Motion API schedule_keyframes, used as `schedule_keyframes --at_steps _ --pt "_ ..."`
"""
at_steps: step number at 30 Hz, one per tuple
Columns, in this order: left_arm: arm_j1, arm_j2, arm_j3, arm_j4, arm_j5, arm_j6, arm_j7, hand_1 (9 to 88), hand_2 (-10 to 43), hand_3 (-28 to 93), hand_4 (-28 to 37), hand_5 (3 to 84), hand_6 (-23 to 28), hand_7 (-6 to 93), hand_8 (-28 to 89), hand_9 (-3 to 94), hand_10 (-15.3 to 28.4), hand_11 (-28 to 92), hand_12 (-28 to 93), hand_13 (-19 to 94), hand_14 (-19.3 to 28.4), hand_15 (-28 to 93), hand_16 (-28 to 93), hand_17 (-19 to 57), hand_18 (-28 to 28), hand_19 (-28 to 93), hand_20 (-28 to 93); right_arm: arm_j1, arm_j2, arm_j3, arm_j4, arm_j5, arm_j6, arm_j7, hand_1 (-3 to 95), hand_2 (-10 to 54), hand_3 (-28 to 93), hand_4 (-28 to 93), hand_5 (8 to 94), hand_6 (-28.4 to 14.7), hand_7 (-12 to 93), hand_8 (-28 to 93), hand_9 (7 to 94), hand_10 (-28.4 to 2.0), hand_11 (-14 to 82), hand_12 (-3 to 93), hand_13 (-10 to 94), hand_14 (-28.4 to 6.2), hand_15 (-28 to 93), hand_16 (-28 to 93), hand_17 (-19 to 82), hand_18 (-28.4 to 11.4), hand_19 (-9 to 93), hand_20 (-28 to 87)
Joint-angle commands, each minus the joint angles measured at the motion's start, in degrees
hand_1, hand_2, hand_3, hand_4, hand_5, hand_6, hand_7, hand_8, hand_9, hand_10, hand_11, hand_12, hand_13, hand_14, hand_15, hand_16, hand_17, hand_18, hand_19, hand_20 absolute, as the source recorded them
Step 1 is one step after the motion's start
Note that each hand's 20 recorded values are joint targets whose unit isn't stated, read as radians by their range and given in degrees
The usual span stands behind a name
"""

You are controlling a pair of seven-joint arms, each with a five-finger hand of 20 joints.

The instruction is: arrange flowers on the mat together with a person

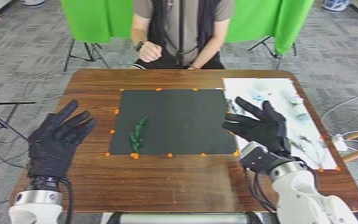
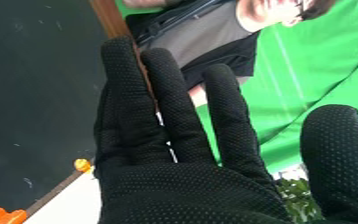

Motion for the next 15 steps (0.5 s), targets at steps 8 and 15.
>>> schedule_keyframes --at_steps 8,15 --pt "0.17 1.44 0.56 0.48 -0.67 0.00 1.93 21.7 9.2 76 -28.3 39.0 11.4 10.1 -8 38.7 23.2 27 10 30 28.4 52 -11 -5.0 26.9 69 -14 -0.26 5.38 1.60 -2.78 -17.67 14.31 0.70 15.1 12.9 82 -28 45.5 -1.6 13 -13 57.3 -21.2 19.1 11.7 48 -21.3 50 6 9 -19.8 59 15" --pt "0.40 1.40 0.32 0.41 -0.49 -0.24 1.81 21.7 9.2 76 -28.3 39.0 11.4 10.0 -8 38.7 23.2 27 10 30 28.4 52 -11 -5.0 27.0 69 -14 -2.16 9.07 2.70 -4.06 -43.84 25.54 17.65 22.2 5.3 82 -28 43.3 1.2 15 -14 60.8 -19.9 23.8 11.7 56 -18.6 53 5 13 -22.3 65 15"
